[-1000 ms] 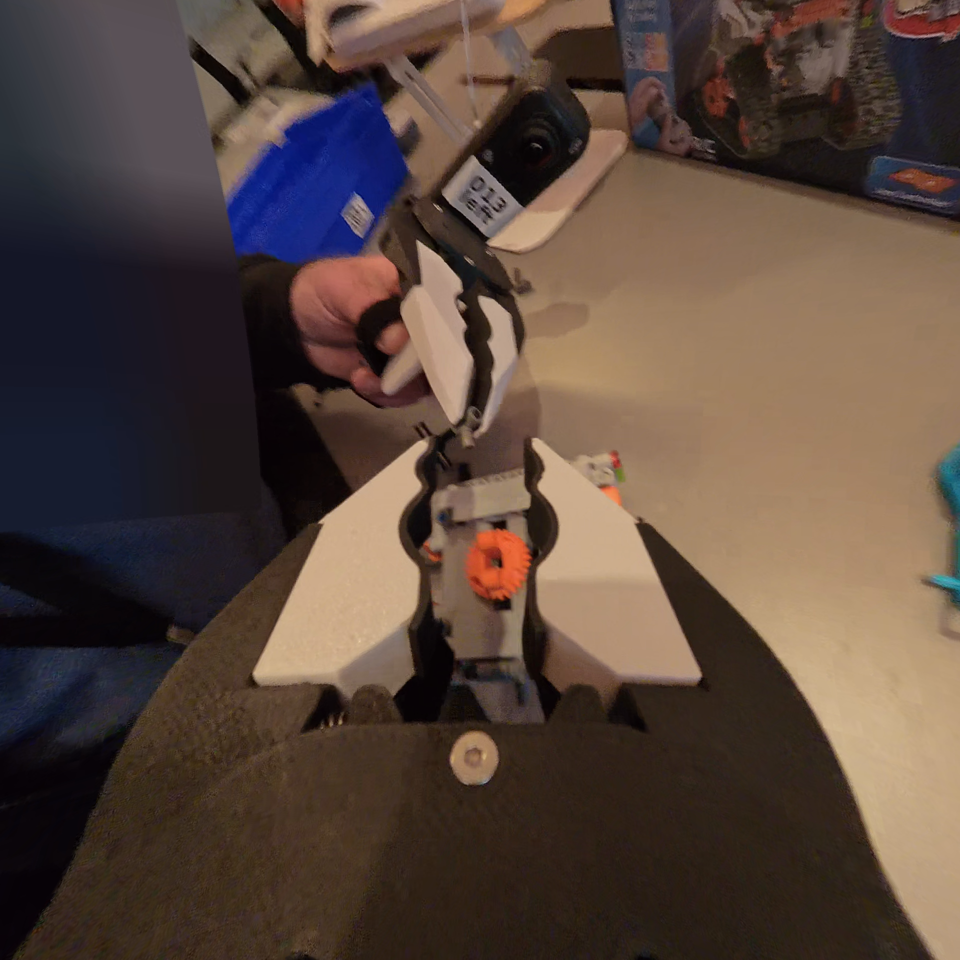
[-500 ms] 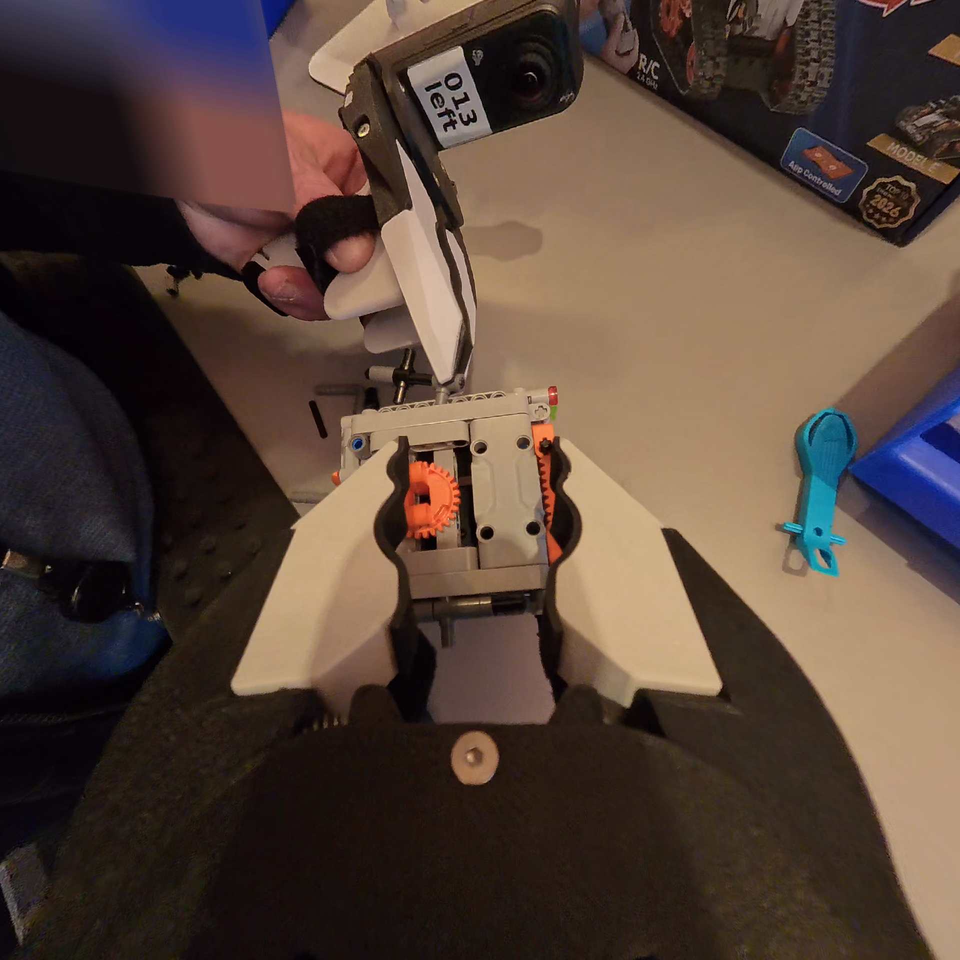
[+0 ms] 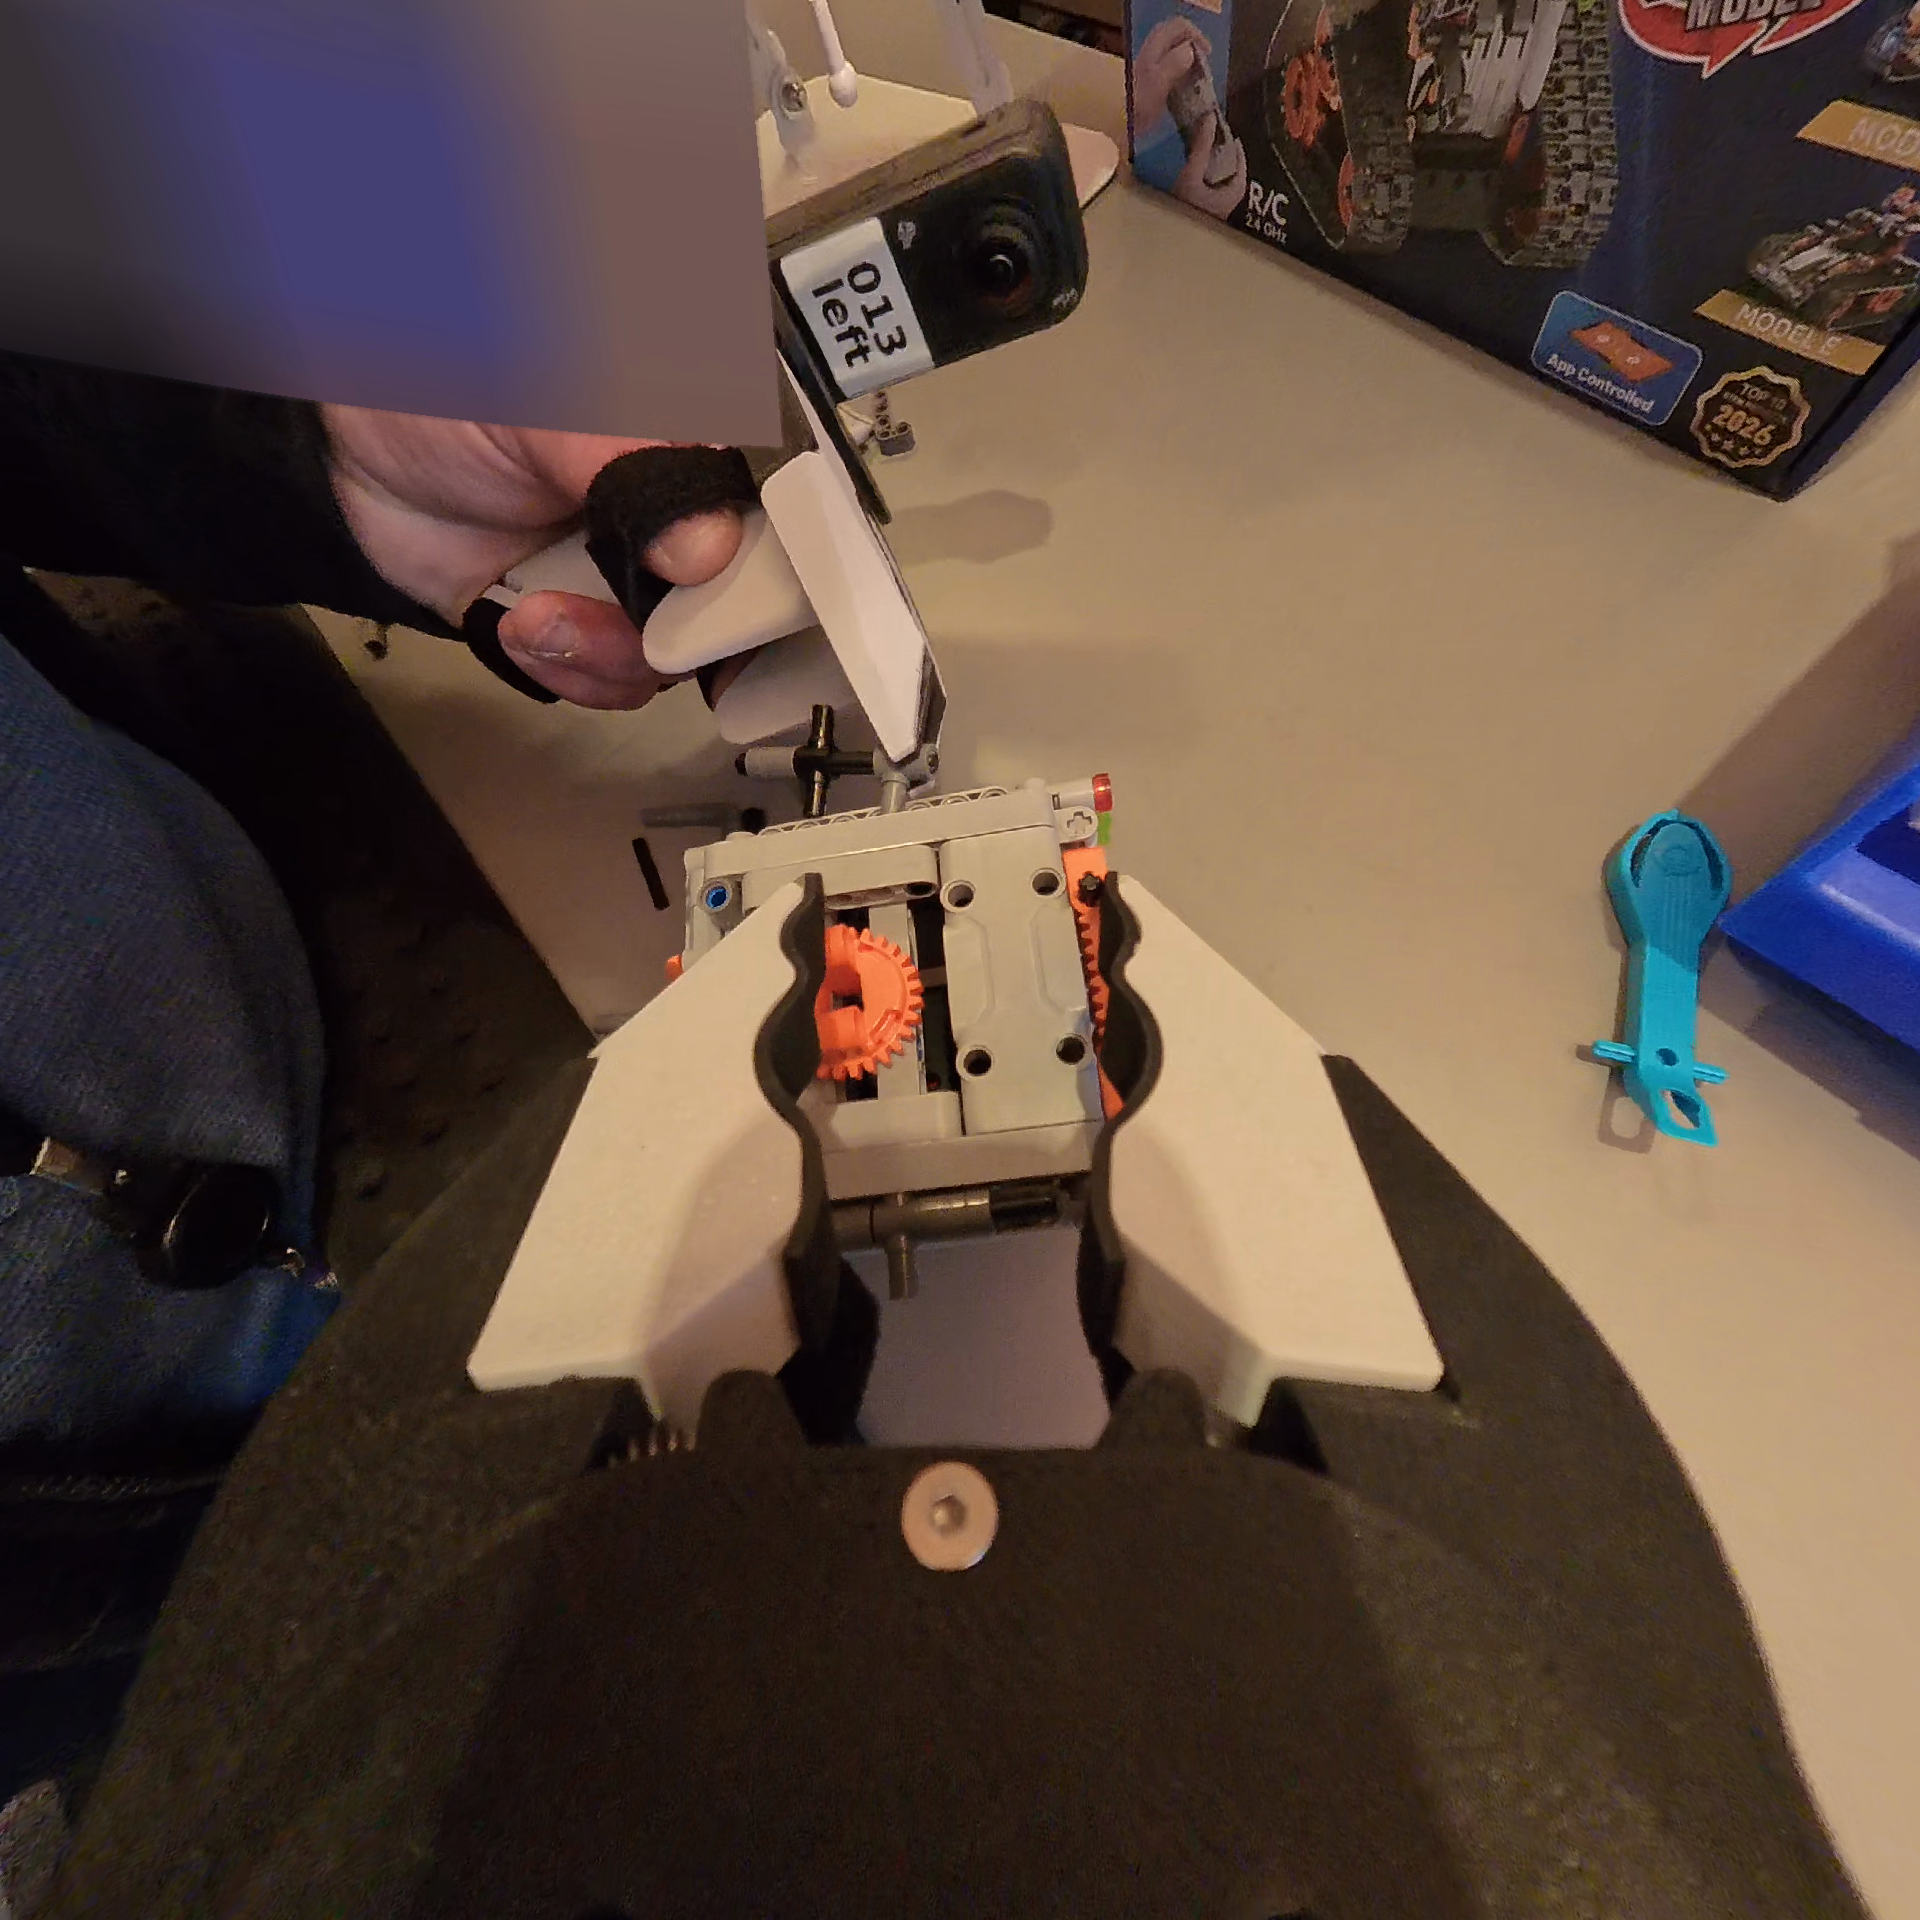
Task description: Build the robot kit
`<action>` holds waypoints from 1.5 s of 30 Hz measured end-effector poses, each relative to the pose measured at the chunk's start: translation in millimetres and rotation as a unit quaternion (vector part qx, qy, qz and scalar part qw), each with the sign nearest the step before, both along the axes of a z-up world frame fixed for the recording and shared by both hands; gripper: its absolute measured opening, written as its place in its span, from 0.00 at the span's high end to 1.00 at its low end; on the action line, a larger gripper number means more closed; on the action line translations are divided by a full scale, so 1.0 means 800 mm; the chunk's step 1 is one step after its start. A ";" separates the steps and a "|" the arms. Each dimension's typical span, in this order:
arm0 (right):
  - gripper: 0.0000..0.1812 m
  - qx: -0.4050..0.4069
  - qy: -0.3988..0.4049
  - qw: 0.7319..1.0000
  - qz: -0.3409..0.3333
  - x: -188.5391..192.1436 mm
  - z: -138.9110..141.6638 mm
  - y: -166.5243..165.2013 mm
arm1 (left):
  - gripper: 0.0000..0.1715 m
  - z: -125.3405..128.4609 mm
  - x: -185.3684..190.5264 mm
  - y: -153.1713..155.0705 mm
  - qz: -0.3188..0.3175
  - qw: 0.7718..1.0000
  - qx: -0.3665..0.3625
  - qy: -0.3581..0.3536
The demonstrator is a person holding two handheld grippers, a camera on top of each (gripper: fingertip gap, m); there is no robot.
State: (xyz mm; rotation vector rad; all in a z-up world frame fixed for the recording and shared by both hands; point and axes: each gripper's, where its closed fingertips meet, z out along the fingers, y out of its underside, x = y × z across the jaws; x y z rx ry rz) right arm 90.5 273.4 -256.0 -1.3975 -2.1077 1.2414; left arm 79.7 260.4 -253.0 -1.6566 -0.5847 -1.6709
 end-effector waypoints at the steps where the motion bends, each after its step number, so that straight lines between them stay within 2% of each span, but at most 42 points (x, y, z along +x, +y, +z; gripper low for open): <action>1: 0.72 0.000 0.000 1.000 0.001 0.000 0.000 0.000 | 0.98 0.000 0.002 0.000 -0.001 1.000 -0.002 -0.005; 17: 0.73 -0.011 0.006 1.000 -0.001 0.001 0.001 0.001 | 0.98 0.003 0.004 -0.001 0.021 0.998 -0.024 -0.046; 19: 0.73 -0.009 0.007 1.000 0.000 0.001 0.001 0.001 | 0.98 -0.001 0.002 0.000 0.025 0.999 -0.030 -0.021; 45: 0.74 -0.024 0.016 1.000 -0.006 0.003 0.003 0.000 | 0.98 0.004 0.008 -0.004 0.063 0.997 -0.044 -0.006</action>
